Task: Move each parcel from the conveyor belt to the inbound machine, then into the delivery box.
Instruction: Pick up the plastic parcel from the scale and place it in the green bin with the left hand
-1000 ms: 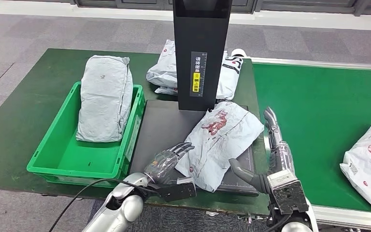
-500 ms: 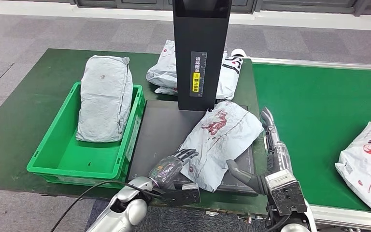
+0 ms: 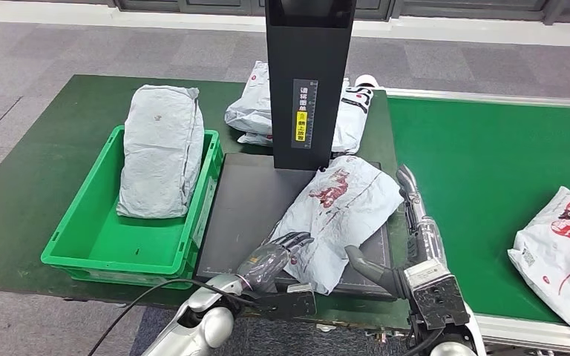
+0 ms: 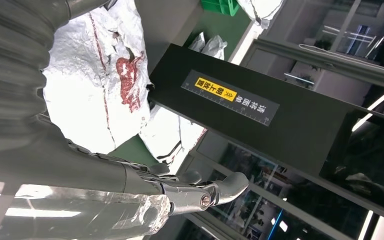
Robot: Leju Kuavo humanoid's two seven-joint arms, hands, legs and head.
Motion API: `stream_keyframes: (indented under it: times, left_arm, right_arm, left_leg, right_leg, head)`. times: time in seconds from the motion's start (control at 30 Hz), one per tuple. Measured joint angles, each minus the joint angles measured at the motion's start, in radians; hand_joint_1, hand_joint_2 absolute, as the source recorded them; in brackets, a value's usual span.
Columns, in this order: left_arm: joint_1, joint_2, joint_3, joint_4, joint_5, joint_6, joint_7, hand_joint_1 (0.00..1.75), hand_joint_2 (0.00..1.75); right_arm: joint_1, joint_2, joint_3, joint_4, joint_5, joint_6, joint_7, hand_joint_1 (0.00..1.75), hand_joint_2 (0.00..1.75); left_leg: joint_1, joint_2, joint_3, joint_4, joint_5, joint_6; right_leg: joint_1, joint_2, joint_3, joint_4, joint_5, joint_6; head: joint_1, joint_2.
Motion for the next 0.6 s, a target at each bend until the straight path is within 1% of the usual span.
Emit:
stream_keyframes:
  times: [0.6]
  left_arm:
    - [-0.001,-0.010,0.000,0.008,0.041,-0.001,-0.003,1.75,1.75]
  right_arm:
    - [0.000,0.003,-0.001,0.000,0.011,0.018,-0.011,0.00,1.75]
  left_leg:
    - [0.000,0.000,0.000,0.000,0.000,0.000]
  right_leg:
    - [0.000,0.000,0.000,0.000,0.000,0.000]
  head:
    - [0.000,0.000]
